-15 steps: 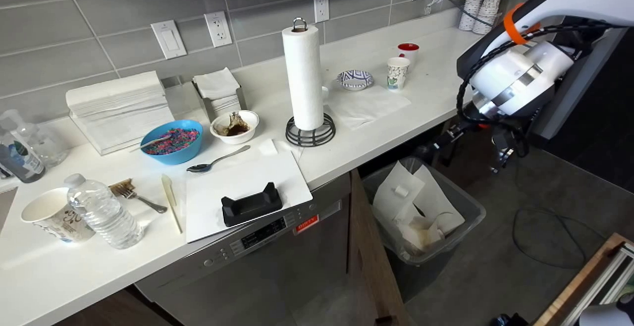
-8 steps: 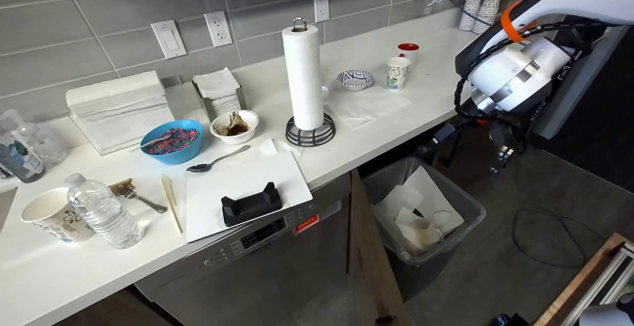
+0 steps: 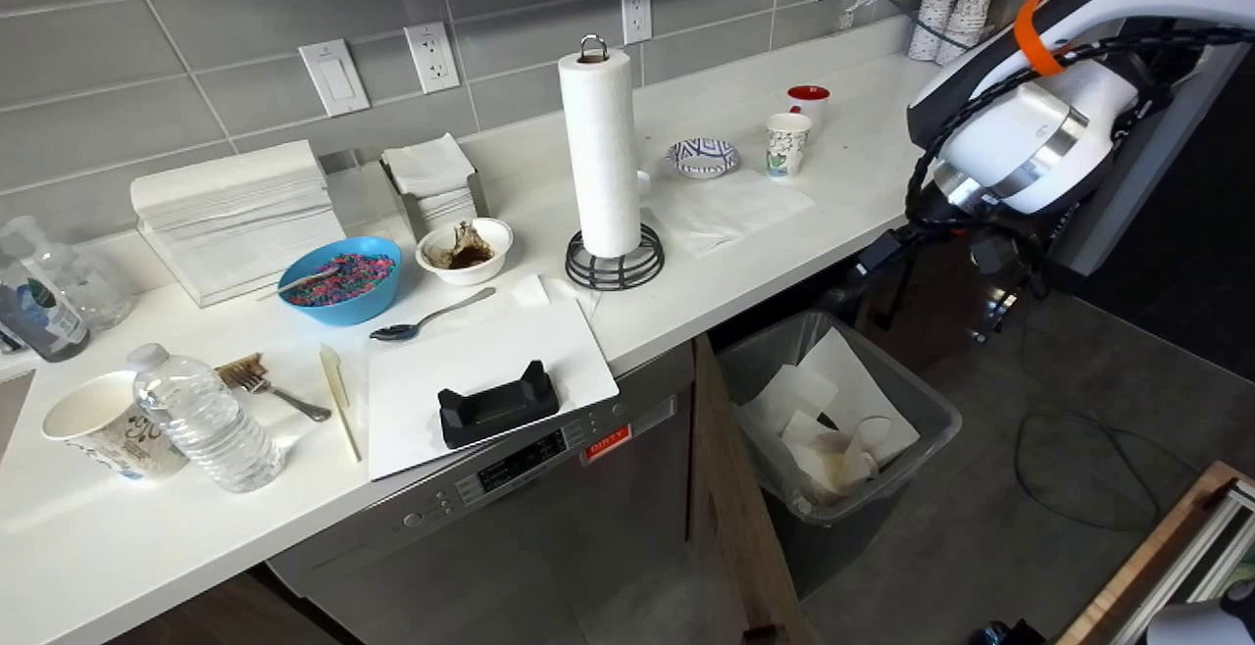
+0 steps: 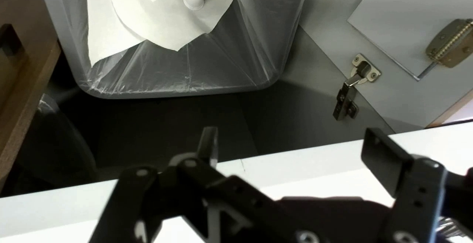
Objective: Push the tissue forward
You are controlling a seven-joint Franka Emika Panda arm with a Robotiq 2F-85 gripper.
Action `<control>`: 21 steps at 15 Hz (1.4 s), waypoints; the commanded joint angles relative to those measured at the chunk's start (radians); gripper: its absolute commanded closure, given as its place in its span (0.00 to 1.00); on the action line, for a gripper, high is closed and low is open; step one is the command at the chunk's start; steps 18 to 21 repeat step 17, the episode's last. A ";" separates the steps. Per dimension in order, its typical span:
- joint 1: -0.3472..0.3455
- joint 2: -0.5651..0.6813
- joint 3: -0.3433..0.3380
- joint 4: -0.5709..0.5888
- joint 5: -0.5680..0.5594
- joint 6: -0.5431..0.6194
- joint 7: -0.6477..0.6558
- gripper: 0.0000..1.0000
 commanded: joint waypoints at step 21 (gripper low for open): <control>-0.147 -0.203 0.197 -0.136 -0.562 0.006 0.680 0.00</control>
